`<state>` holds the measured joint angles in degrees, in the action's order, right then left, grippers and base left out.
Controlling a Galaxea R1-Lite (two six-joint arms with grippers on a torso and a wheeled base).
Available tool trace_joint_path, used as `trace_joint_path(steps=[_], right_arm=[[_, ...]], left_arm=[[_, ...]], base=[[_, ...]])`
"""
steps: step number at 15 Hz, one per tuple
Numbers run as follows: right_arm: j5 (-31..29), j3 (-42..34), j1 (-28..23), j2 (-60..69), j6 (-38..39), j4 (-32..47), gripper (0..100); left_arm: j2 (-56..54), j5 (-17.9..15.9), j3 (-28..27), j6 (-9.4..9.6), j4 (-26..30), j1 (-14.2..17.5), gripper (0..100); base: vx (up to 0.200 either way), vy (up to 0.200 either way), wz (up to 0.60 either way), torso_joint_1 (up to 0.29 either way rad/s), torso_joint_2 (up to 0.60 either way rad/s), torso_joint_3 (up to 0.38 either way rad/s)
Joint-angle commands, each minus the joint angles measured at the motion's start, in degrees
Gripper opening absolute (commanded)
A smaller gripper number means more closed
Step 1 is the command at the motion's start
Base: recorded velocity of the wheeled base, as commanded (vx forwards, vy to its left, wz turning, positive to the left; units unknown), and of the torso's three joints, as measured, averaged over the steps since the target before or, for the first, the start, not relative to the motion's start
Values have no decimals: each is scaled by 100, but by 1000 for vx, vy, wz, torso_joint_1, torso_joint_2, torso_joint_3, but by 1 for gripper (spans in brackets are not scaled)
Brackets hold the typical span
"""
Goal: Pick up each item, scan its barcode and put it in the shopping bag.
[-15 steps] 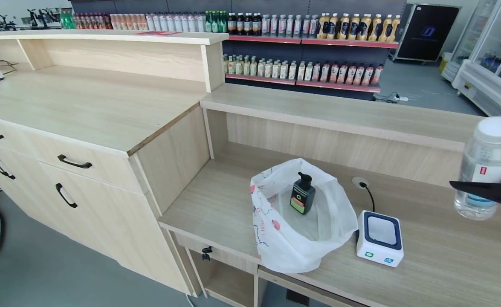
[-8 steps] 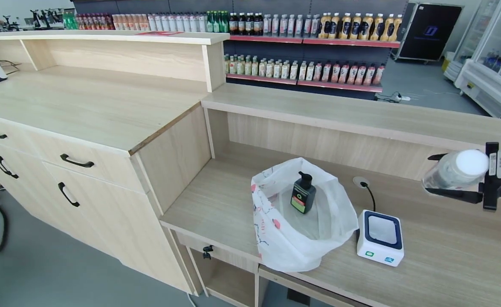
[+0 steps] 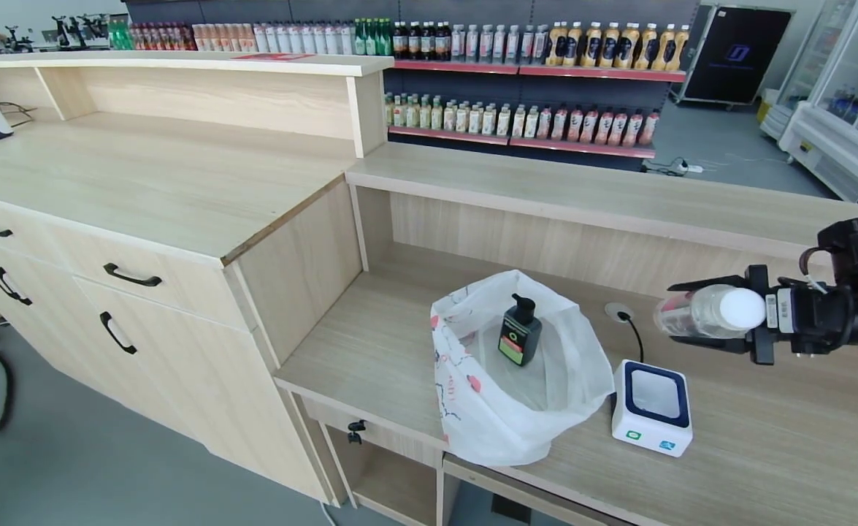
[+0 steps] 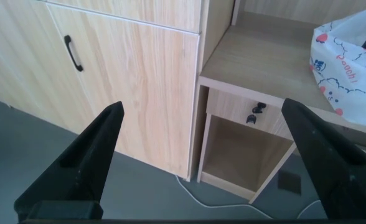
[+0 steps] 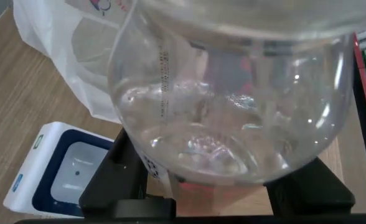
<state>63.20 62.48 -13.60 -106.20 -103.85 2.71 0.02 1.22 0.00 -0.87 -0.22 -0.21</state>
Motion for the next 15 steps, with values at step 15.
trace_joint_path(steps=[15], right_arm=[[123, 643, 526, -1368, -1111, -25, 0]], left_arm=[[-2, 1, 0, -1, -4, 3, 100]], base=[[0, 0, 0, 0, 0, 0]])
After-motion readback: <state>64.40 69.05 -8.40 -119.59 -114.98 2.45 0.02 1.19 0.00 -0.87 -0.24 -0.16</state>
